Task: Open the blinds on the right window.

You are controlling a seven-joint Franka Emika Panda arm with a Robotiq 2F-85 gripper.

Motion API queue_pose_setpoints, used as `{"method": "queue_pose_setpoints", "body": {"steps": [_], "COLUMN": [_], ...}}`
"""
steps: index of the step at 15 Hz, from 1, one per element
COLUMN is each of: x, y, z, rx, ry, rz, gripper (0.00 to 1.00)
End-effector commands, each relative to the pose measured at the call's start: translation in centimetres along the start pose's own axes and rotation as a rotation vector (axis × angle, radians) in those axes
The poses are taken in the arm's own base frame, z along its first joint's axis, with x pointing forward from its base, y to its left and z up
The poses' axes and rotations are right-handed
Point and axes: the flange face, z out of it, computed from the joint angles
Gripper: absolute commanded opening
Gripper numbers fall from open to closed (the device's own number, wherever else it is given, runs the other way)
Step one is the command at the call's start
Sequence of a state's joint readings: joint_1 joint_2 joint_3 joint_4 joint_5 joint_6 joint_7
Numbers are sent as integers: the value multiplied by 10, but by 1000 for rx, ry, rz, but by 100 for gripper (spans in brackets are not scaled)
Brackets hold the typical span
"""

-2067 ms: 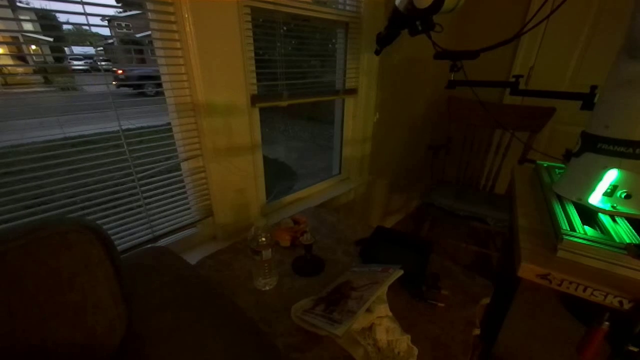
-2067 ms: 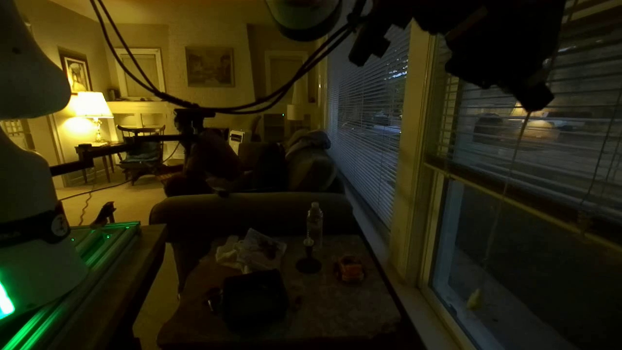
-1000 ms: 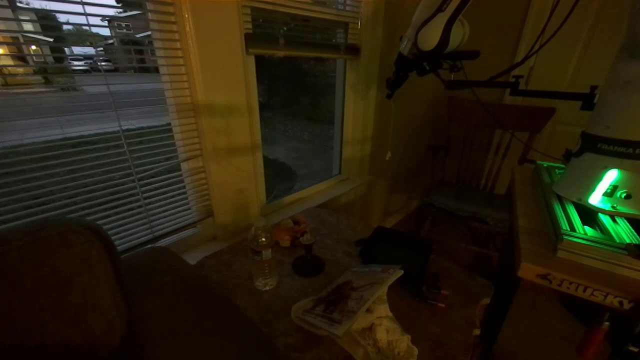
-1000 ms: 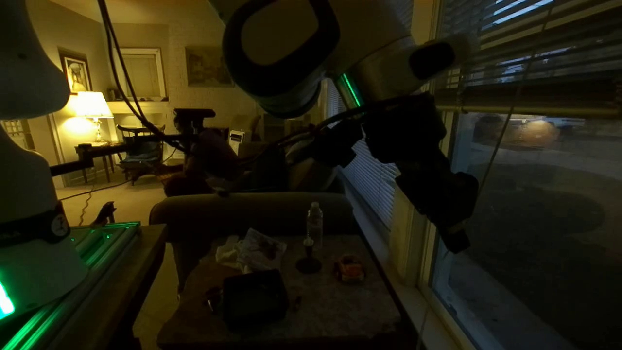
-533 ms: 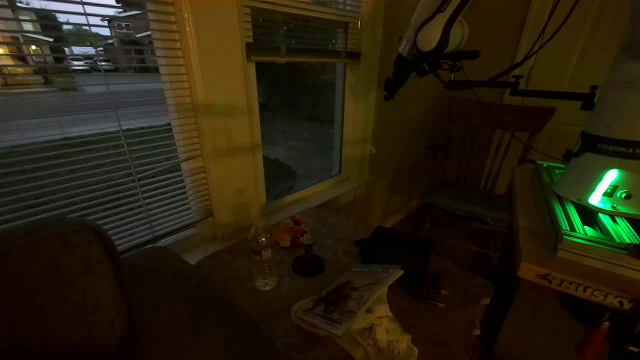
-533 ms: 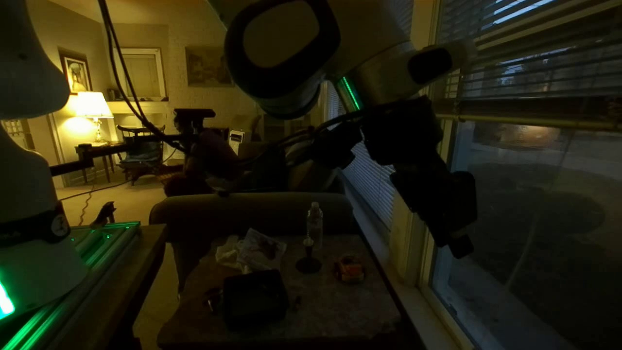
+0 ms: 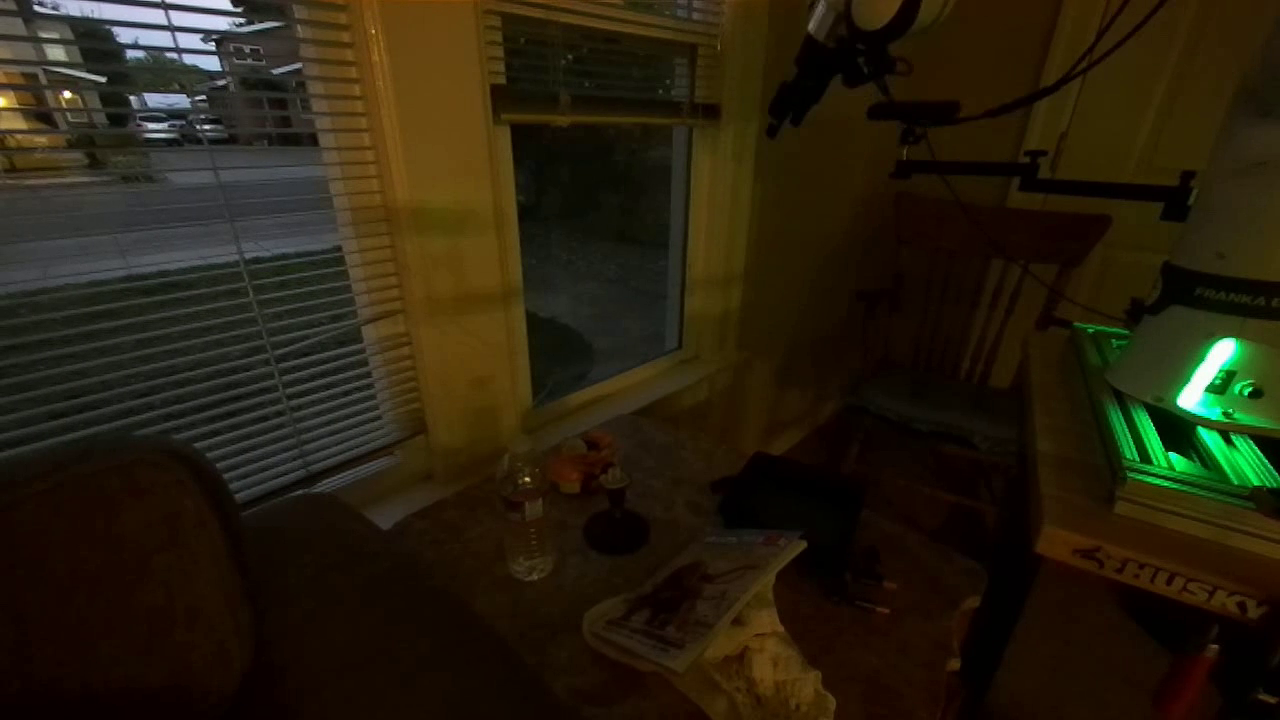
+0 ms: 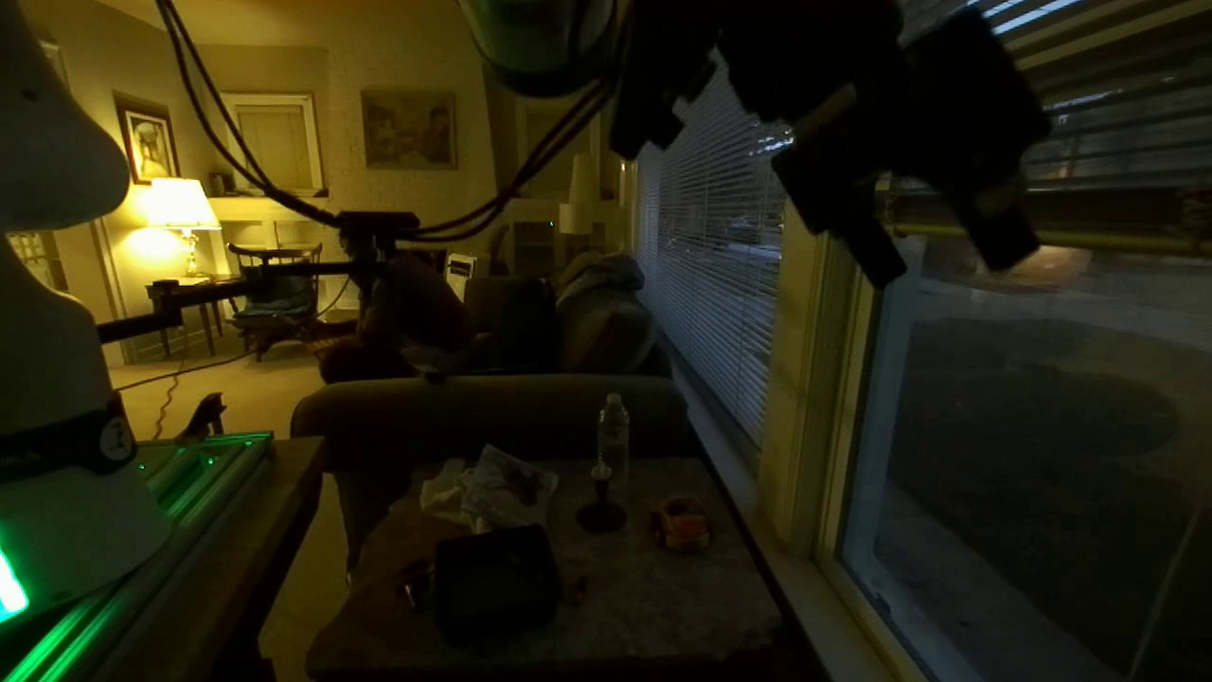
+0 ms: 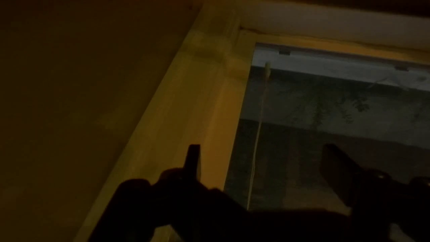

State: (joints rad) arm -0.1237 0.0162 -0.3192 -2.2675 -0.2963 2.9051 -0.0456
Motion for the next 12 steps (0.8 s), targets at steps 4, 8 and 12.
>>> {"method": "queue_pose_setpoints", "body": {"steps": [4,8,12], "x": [96,162,213], "y": [29,44,55], "z": [-117,-161,-183], "rx": [-57,-98,-127], "ry": [203,355,466], "rz": [32,44,54], "gripper": [100,100,100]}}
